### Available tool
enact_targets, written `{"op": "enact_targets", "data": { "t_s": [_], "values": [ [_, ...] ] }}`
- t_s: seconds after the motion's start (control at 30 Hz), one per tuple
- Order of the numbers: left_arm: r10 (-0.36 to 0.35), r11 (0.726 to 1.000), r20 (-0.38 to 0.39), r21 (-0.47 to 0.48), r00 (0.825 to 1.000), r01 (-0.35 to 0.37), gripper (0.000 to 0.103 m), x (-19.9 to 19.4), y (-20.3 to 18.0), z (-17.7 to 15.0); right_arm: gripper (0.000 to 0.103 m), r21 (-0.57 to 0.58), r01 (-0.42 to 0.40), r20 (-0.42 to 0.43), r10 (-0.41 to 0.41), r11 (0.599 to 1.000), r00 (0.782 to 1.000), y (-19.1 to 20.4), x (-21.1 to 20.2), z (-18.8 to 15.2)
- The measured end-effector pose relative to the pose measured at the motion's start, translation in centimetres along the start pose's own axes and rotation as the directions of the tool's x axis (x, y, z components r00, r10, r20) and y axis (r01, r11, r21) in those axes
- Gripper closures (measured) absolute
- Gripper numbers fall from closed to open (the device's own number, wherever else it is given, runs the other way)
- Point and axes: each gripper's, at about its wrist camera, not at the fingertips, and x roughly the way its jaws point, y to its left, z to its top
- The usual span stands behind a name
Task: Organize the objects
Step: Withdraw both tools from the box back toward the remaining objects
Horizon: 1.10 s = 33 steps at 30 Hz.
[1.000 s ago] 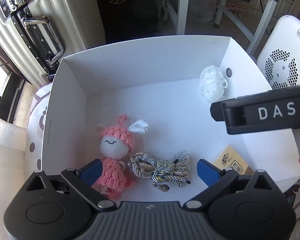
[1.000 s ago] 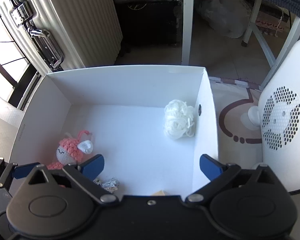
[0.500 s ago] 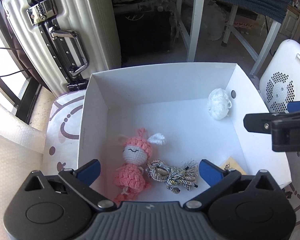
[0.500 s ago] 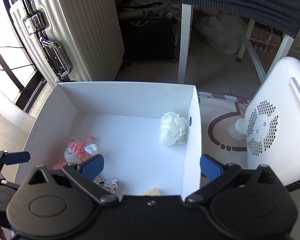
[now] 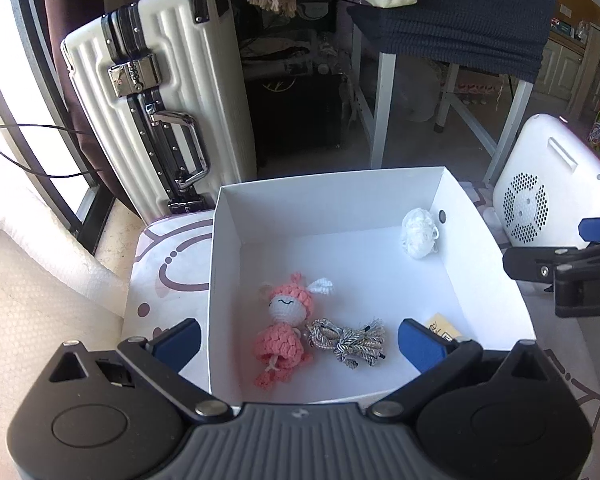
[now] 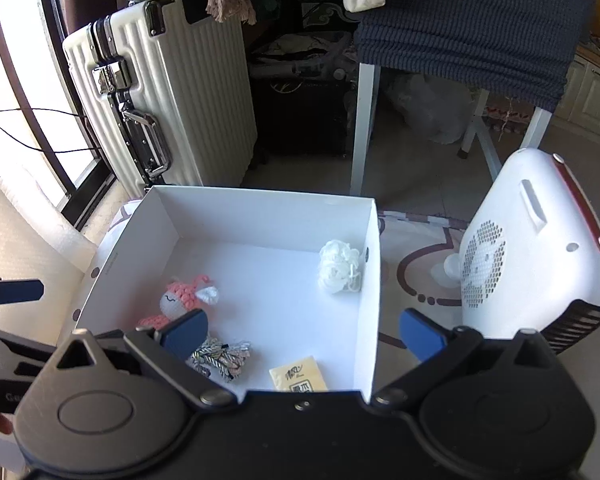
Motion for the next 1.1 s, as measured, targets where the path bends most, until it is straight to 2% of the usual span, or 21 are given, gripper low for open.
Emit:
{"op": "enact_targets", "data": {
  "t_s": [0.6,1.1],
  "values": [
    [0.004,1.0,0.093,-0.026,0.996,-0.001,0.0,-7.6,0.5,-5.4,0.0,-0.047,-0.022,0.119,0.027,0.999,0.992,0.6,-9.0,-5.6],
    [-0.009,1.0,0.202,-0.023,0.979,0.014,0.0,-12.5,0.3,-8.4,0.0,-0.044,-0.024,0.179,0.032,0.999,0.983,0.1,-12.6,-10.3]
  ]
}}
